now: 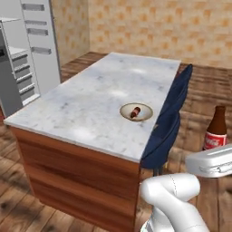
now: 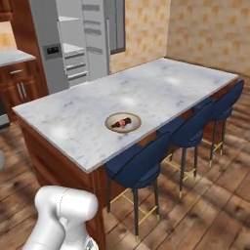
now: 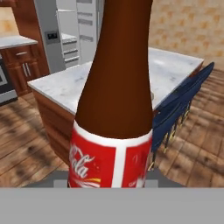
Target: Open the fridge, grab two sodas, and place both sodas inside the bowl with ice on the dining counter.
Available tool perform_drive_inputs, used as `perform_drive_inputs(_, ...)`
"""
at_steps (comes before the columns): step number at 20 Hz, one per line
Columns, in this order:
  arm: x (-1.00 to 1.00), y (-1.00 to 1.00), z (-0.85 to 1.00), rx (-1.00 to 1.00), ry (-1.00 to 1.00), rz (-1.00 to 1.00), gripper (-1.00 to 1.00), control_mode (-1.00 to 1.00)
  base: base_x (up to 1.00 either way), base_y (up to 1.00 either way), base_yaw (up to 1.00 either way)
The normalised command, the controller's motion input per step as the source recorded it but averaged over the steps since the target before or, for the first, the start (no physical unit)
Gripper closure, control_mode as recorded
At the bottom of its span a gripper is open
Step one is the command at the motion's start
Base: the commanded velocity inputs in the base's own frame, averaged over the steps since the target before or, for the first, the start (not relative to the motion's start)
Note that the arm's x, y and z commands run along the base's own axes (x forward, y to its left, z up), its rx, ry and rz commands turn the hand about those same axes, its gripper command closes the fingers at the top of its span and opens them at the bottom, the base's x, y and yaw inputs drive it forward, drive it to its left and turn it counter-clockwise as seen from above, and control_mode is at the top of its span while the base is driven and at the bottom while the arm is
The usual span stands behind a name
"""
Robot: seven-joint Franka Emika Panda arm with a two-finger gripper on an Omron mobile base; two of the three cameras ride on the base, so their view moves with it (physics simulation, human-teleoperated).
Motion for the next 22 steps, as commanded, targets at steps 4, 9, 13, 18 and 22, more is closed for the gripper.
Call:
perform_drive_inputs(4, 0.0, 0.0, 0.0, 0.0, 0.0, 0.0, 1.0, 1.0, 0.44, -0.73, 0.28)
perform_drive_inputs(9, 0.0, 0.0, 0.0, 0.0, 0.0, 0.0, 1.0, 1.0, 0.52, -0.7, 0.3)
perform_drive_inputs(13, 0.0, 0.0, 0.0, 0.0, 0.0, 0.0, 1.0, 1.0, 0.08, -0.93, 0.27)
perform_drive_inputs(18, 0.0, 0.0, 0.0, 0.0, 0.0, 0.0, 1.0, 1.0, -0.25, -0.99, 0.27)
perform_drive_inputs(22, 0.0, 0.0, 0.0, 0.0, 0.0, 0.0, 1.0, 1.0, -0.14, -0.91, 0.3)
